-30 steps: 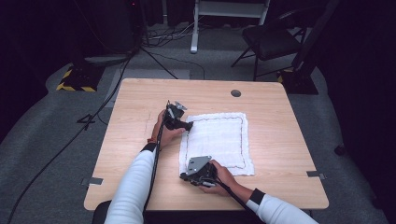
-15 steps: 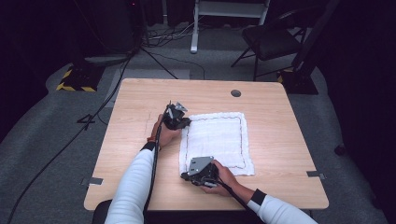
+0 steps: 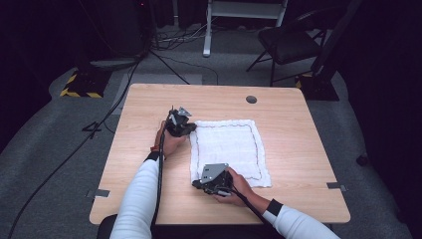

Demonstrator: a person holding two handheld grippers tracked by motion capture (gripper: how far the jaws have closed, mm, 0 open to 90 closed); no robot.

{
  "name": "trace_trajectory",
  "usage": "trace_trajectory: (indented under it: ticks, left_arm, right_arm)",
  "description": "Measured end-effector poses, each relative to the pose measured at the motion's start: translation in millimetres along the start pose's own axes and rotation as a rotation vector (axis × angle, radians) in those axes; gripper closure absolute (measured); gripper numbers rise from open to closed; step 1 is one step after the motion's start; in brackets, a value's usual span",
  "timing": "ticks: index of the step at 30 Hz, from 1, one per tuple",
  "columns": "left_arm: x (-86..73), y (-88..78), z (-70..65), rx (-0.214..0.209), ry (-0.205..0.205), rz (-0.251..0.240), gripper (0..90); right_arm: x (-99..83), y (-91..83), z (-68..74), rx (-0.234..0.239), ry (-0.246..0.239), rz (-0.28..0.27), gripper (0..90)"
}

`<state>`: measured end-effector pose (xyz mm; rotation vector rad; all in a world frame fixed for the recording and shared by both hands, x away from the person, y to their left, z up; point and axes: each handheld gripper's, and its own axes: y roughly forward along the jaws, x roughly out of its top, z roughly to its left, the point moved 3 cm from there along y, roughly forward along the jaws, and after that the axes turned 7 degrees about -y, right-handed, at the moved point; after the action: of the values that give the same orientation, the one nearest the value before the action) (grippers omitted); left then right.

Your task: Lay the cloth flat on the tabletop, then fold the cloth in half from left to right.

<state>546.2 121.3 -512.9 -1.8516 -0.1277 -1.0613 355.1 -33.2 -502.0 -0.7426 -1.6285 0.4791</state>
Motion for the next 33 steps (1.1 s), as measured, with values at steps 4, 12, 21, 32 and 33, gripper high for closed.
trace_trajectory:
  ticks: [4, 12, 21, 32, 33]
  left_arm:
    - [-1.2, -3.5, 2.9, 0.007, -0.004, -0.003, 84.6]
    - [-4.2, -9.1, 4.4, 0.021, -0.006, -0.008, 84.6]
    - [-2.3, -12.6, 5.4, 0.033, -0.008, -0.026, 84.6]
    - [6.5, -21.2, 2.8, 0.037, -0.005, -0.068, 84.8]
    - [8.2, -21.1, 1.7, 0.045, -0.004, -0.077, 84.8]
  right_arm:
    - [2.7, 1.3, 0.4, -0.004, -0.02, -0.001, 88.0]
    - [4.9, 0.8, 0.7, -0.007, -0.027, -0.006, 88.0]
    - [10.0, -4.8, -2.6, -0.024, -0.037, -0.027, 88.1]
    - [13.2, -25.4, -8.2, -0.074, -0.032, -0.06, 88.1]
    - [13.1, -27.9, -8.9, -0.079, -0.03, -0.064, 88.1]
